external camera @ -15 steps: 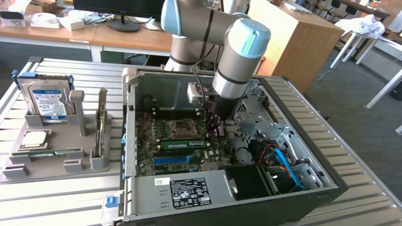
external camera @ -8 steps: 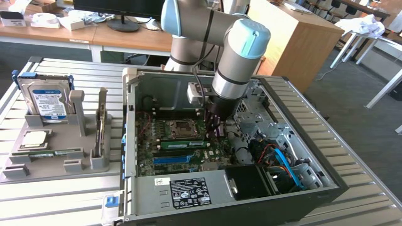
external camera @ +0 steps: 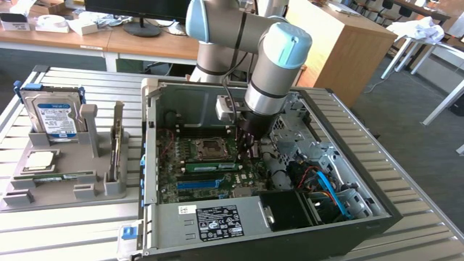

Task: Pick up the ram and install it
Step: 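Press down the ram until it locks into place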

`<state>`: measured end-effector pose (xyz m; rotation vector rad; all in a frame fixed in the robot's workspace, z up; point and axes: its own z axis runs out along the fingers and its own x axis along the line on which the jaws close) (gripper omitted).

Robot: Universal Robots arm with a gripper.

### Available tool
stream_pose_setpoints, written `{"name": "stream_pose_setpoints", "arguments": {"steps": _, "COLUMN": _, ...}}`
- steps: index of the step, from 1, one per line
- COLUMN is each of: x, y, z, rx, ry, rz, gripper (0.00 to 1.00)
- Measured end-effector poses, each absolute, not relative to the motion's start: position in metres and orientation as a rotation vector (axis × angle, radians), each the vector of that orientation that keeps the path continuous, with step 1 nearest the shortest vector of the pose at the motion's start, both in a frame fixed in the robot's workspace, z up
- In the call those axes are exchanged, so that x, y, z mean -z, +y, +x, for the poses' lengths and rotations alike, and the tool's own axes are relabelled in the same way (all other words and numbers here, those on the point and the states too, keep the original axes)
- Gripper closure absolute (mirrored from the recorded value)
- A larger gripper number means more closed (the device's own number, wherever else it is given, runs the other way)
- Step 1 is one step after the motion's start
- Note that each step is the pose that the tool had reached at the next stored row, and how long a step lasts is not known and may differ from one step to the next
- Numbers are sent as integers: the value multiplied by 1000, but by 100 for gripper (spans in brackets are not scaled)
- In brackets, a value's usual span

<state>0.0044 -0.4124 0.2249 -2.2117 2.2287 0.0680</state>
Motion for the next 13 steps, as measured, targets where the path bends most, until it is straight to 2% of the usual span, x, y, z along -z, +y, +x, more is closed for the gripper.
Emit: {"name": "stream_pose_setpoints", "arguments": {"steps": 13, "x": -223, "y": -412, "z": 4, "rx": -68, "ry": 2229, "rz": -2212, "gripper": 90}}
